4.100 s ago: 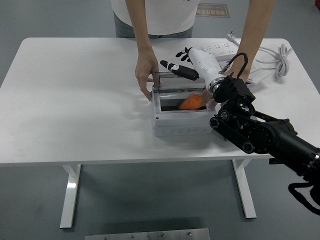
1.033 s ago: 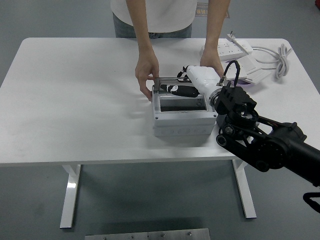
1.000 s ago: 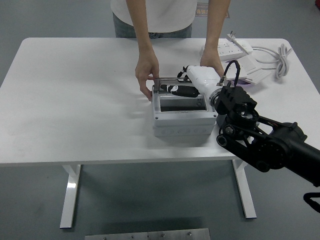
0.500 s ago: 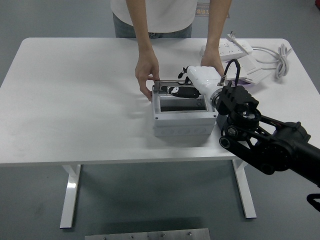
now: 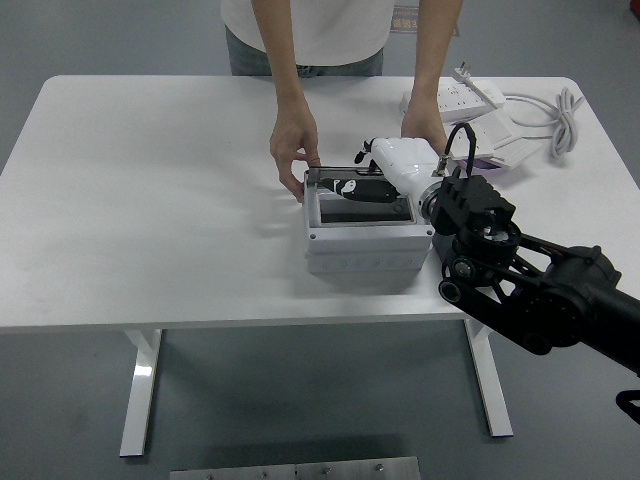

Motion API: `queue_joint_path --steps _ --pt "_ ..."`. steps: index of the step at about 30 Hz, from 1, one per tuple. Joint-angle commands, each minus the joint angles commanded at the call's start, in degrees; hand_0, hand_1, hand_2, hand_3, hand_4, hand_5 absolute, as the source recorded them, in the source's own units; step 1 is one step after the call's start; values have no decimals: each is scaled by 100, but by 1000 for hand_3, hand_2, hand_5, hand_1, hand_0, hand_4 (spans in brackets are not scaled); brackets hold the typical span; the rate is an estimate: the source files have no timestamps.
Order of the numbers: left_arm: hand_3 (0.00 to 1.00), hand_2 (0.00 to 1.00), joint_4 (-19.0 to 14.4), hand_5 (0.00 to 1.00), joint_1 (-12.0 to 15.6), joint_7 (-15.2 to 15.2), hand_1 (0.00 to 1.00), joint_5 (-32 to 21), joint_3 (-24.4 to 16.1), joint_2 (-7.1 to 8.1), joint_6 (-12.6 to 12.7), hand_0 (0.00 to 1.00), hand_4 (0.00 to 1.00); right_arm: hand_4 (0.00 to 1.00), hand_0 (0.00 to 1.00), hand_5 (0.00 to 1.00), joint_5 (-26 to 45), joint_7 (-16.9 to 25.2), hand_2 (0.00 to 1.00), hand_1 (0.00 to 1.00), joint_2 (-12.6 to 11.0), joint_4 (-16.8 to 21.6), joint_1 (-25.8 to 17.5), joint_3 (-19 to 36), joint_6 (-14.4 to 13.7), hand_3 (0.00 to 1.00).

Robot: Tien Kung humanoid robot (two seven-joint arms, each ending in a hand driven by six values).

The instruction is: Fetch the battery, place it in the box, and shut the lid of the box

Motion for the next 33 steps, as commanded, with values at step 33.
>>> queue_joint_path --steps 33 --pt "604 671 -23 175 -2 20 717 -45 5 20 36 586 703 907 560 998 -62 -173 590 468 -137 272 2 56 260 697"
